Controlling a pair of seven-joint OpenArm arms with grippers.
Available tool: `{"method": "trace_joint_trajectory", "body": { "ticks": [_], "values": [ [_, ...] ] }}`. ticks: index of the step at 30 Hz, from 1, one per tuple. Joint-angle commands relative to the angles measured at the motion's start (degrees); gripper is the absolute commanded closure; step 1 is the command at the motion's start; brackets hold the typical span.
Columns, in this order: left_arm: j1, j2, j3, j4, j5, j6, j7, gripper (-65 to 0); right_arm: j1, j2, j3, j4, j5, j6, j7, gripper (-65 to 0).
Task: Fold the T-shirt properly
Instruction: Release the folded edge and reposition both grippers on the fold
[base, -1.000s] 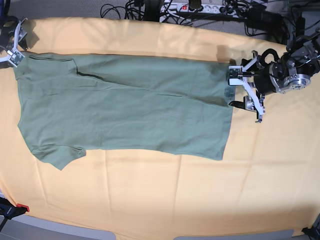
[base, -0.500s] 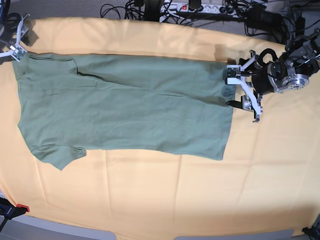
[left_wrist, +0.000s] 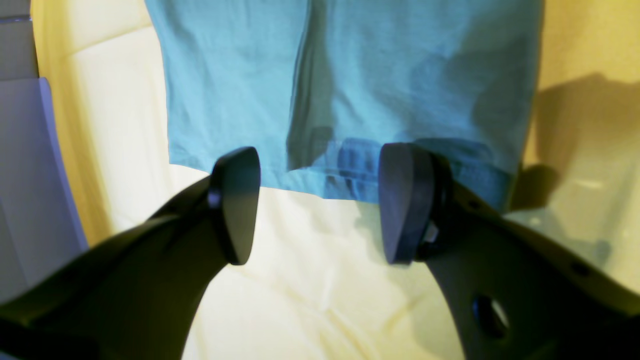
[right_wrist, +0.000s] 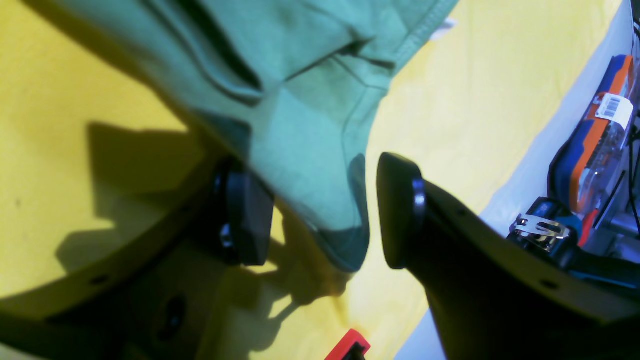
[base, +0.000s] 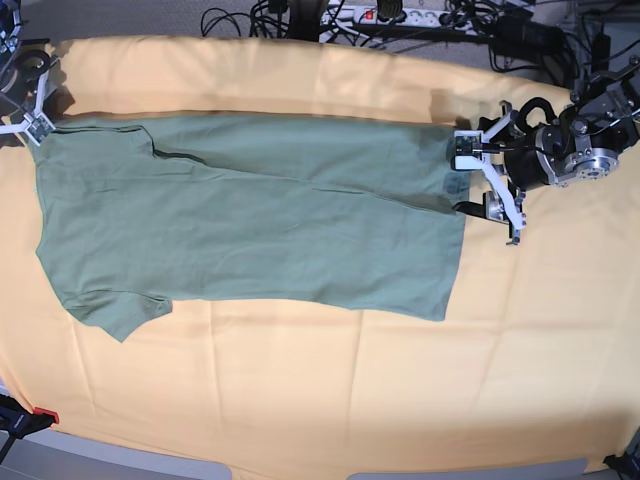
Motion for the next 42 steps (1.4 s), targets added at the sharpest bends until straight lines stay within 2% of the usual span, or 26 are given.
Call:
{"method": "trace_joint_trajectory", "body": {
  "ticks": [1,8,13,17,20,23,25,30,32,34,35,36,37,38,42],
  "values": [
    [-1.1,-1.1,-0.6,0.6,-0.1,0.7,-0.6,-37.5,-0.2,1.0,0.3,-0.2,-1.3,-0.4,-2.1,-34.3],
    [-1.1,-1.2,-0.6,0.6,-0.1,0.6,-0.5,-37.5,-0.2,1.0,0.3,2.1,-1.3,-0.1,-2.2,-34.2],
    [-1.1,-1.1,-0.6,0.6,-0.1,0.6,-0.6,-37.5,-0.2,1.0,0.3,6.0,-1.3,-3.3,-5.5,-34.2],
    [-1.1,-1.2,-0.6,0.6,-0.1,0.6,-0.5,-37.5,-0.2,1.0,0.3,7.8,-1.3,-3.4,-5.0,-34.2],
    [-1.1,-1.1,-0.6,0.6,-0.1,0.7,-0.6,-37.5,-0.2,1.0,0.3,7.8,-1.4,-5.9,-5.1,-33.6],
    [-1.1,-1.1,-0.6,0.6,-0.1,0.7,-0.6,-37.5,-0.2,1.0,0.3,7.8,-2.1,-9.2,-5.1,-27.9],
    [-1.1,-1.1,-0.6,0.6,-0.1,0.7,-0.6,-37.5,-0.2,1.0,0.3,7.8,-2.1,-8.4,-5.1,-27.3],
    [-1.1,-1.1,-0.6,0.6,-0.3,0.7,-0.6,-37.5,-0.2,1.0,0.3,7.8,0.8,-1.2,-5.1,-27.3],
    [-1.1,-1.1,-0.6,0.6,-1.2,0.6,-0.6,-37.5,-0.2,1.0,0.3,7.8,0.9,0.1,-5.1,-27.3],
    [-1.1,-1.1,-0.6,0.6,-1.6,0.4,-0.6,-37.5,-0.2,1.0,0.3,7.8,0.4,0.1,-5.1,-25.6],
    [-1.1,-1.1,-0.6,0.6,-1.6,-0.5,-0.6,-37.5,-0.2,1.0,0.3,7.8,0.4,-0.3,-5.1,-21.5],
    [-1.1,-1.1,-0.6,0.6,-1.6,-1.5,-0.6,-37.5,-0.2,1.0,0.3,7.8,0.4,-0.9,-5.1,-14.6],
    [-1.1,-1.1,-0.6,0.6,-1.6,-3.2,-0.6,-37.5,-0.2,1.0,0.3,7.8,0.4,-1.3,-5.2,-5.8],
    [-1.1,-1.1,-0.6,0.7,-1.6,-5.9,-0.6,-37.5,-0.2,1.0,0.3,7.8,0.4,-1.7,-5.4,0.0],
    [-1.1,-1.8,-0.6,2.1,-2.6,-17.6,-0.6,-37.5,-0.2,1.0,0.3,7.8,0.4,-2.8,-5.5,0.0]
  ]
}}
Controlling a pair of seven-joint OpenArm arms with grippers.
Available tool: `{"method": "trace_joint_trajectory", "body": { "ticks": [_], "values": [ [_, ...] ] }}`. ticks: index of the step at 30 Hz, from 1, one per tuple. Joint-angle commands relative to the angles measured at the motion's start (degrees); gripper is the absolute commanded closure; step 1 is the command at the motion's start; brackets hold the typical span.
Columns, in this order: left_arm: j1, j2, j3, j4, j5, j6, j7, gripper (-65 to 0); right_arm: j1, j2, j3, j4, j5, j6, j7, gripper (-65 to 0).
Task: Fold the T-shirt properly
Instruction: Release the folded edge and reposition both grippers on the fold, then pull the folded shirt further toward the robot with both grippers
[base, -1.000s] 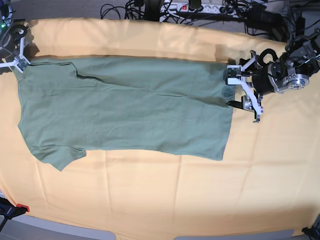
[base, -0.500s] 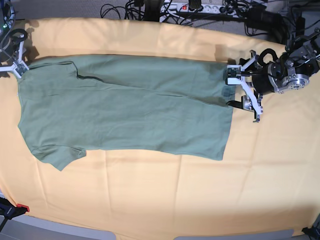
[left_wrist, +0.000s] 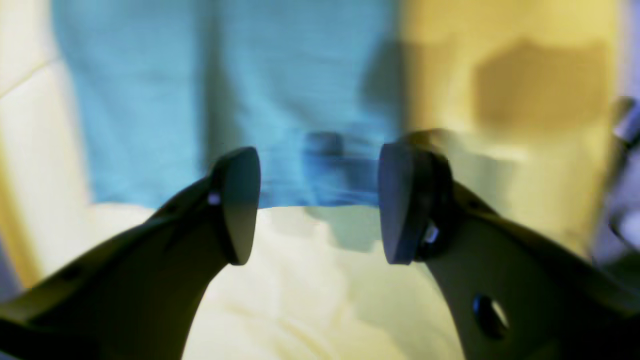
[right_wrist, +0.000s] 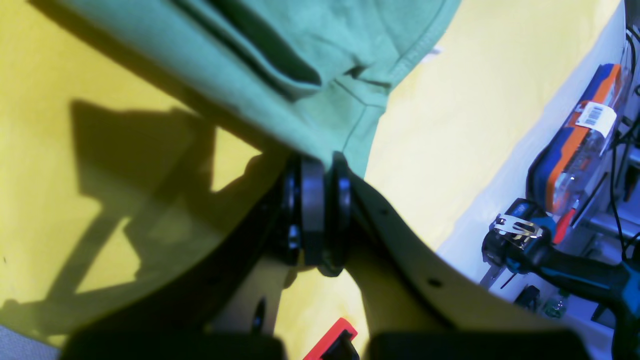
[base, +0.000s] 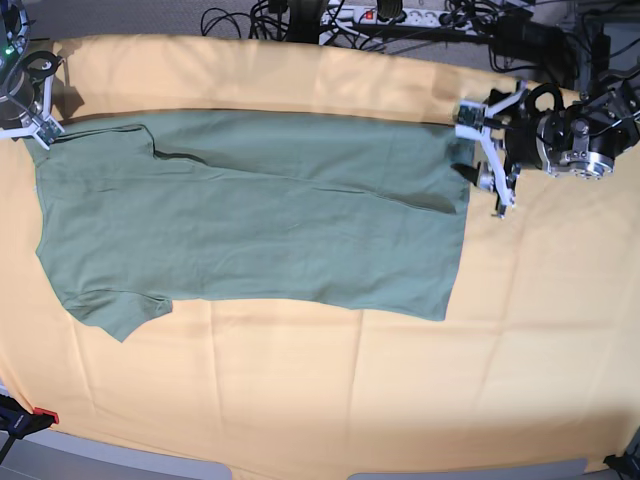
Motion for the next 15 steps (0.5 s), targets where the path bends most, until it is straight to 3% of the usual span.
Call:
{"method": "trace_joint_trajectory", "body": {
  "ticks": [1,9,15],
  "values": [
    [-0.8,-1.4,-0.6,1.2,-0.9,-0.9,-0.8,-37.5,0.0,1.1,0.7,0.8,-0.5,-1.0,0.0,0.0],
    [-0.5,-1.3,-0.6,1.4,0.5,-1.7,-0.8,-37.5,0.0,1.1,0.7,0.8,-0.4,-1.0,-0.4,0.0],
    [-0.5,-1.0,-0.6,0.7,3.6,3.3,-0.8,-37.5,0.0,1.1,0.7,0.8,-0.4,-1.0,-0.5,0.0]
  ]
}}
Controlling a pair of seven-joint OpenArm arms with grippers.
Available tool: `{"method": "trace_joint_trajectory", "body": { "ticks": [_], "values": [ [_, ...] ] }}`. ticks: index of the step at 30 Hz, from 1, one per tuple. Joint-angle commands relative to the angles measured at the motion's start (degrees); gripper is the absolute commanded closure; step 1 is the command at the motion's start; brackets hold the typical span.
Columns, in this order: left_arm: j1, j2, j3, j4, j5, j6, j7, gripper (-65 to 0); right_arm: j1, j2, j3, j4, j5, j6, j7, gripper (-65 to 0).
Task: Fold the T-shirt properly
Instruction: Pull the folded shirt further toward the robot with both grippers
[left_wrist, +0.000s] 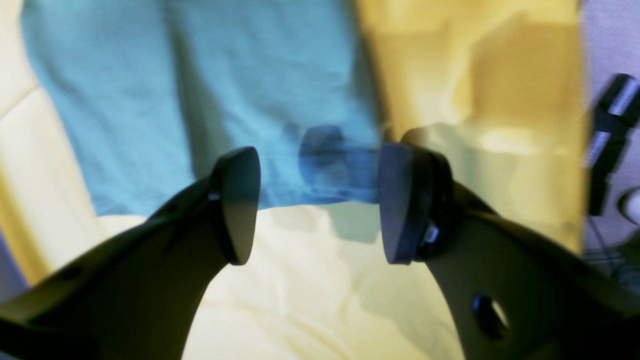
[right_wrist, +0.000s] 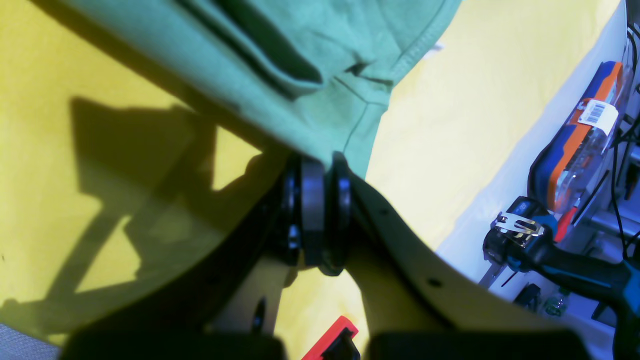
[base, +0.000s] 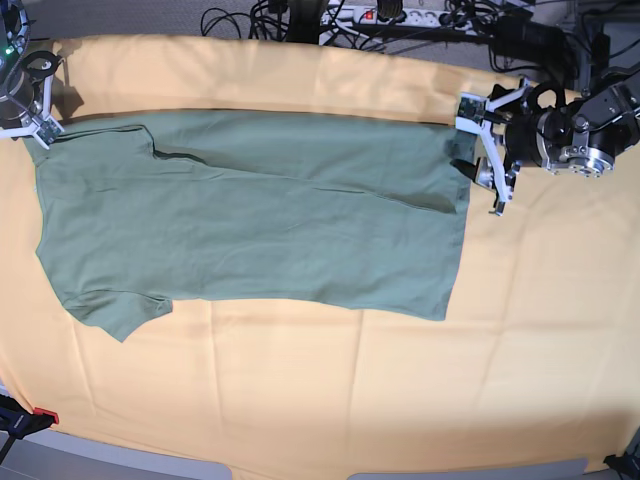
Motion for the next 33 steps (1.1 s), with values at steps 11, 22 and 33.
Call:
{"method": "trace_joint_trajectory", "body": {
  "ticks": [11,22,33],
  "values": [
    [-0.7,1.6,-0.6,-3.0,-0.2,-4.2,-0.4,-37.5,0.0,1.1,0.7,0.8,-0.5,-2.2,0.0,0.0],
    [-0.7,1.6,-0.6,-3.1,-0.2,-6.7,-0.4,-37.5,0.0,1.1,0.7,0.8,-0.3,-2.1,0.0,0.0],
    [-0.7,4.2,-0.6,-7.3,1.9,-3.9,-1.2,-37.5,0.0,1.1,0.7,0.8,-0.3,-2.1,0.0,0.0]
  ]
}}
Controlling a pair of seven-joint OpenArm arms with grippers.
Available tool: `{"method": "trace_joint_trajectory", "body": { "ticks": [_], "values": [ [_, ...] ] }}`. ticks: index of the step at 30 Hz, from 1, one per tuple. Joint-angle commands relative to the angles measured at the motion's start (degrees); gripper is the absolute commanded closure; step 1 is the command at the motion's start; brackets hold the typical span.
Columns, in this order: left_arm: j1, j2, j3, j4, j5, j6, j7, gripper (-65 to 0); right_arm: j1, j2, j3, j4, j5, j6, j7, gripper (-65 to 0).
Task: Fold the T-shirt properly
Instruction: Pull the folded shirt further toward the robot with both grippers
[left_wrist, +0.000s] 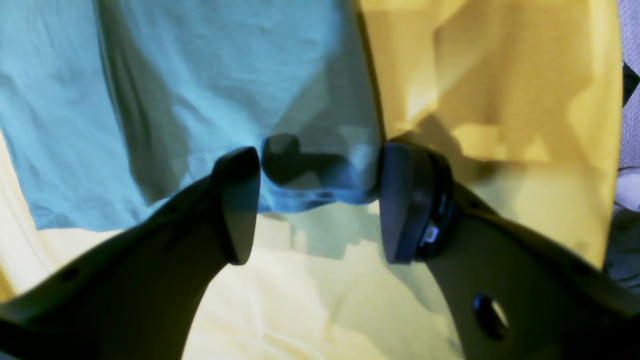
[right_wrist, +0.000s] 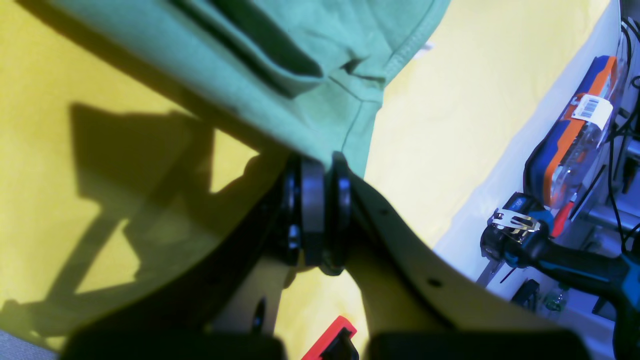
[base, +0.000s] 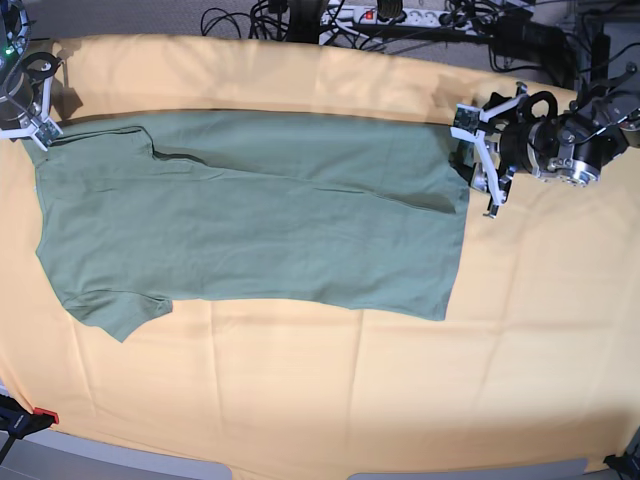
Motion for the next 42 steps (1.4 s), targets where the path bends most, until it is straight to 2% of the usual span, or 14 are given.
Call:
{"method": "trace_joint_trajectory", "body": {
  "ticks": [1,4,9,10,13,17,21,23,25,27,29,34,37,42],
  "values": [
    [-0.8,-0.3,-0.6,0.0,0.2,0.5,-0.4,-37.5,0.0,1.1,0.7,0.8,-0.5,-0.9,0.0,0.0],
    [-0.8,-0.2,-0.6,0.0,0.2,0.5,-1.6,-32.8,0.0,1.1,0.7,0.8,-0.4,-0.9,0.0,0.0],
    [-0.9,-0.3,-0.6,0.0,0.2,0.5,-1.6,-11.1,0.0,1.1,0.7,0.8,-0.5,-0.9,0.0,0.0],
    [-1.0,-0.3,-0.6,0.2,0.2,0.5,-1.6,-9.1,0.0,1.1,0.7,0.8,-0.5,-0.9,0.0,0.0],
    [-1.9,-0.4,-0.6,1.4,-0.2,0.5,-1.6,-8.4,0.0,1.1,0.7,0.8,-0.5,-0.9,0.0,0.0],
    [-4.1,-0.4,-0.6,2.3,-2.1,0.7,-1.6,0.0,0.0,1.1,0.7,0.8,-0.5,-0.9,-0.1,0.0],
    [-5.0,-0.4,-0.6,2.3,-2.6,4.9,-0.8,0.0,0.0,1.1,0.7,0.8,-0.5,-0.9,-0.2,0.0],
    [-5.3,-0.5,-0.6,2.3,-2.6,4.7,-0.7,0.0,0.0,1.1,0.7,0.8,-0.5,-0.2,-0.2,0.0],
    [-5.4,-0.6,-0.6,2.3,-2.6,2.8,-0.8,0.0,0.0,1.2,0.7,1.0,-0.7,3.0,-0.2,0.0],
    [-5.4,-0.8,-0.6,2.3,-3.4,-0.4,-0.8,0.0,-0.1,1.2,0.7,1.0,-0.7,6.6,-0.3,0.0],
    [-5.4,-1.4,-0.6,2.3,-4.9,-3.3,-0.8,0.0,-0.1,1.3,0.7,1.0,-0.7,7.9,-1.6,0.0],
    [-5.4,-4.5,-0.6,3.8,-5.1,-3.3,-1.3,0.0,-3.2,5.2,0.7,1.4,-0.7,6.6,-3.9,0.0],
    [-5.4,-6.6,-0.6,6.2,-8.5,-3.3,-1.2,0.0,-6.7,7.6,0.7,3.0,-0.7,5.8,-3.9,0.0],
    [-5.2,-9.2,-0.6,10.2,-11.7,-3.3,-1.2,0.0,-10.8,7.8,0.7,8.4,-0.9,5.7,-8.5,0.0]
  ]
}}
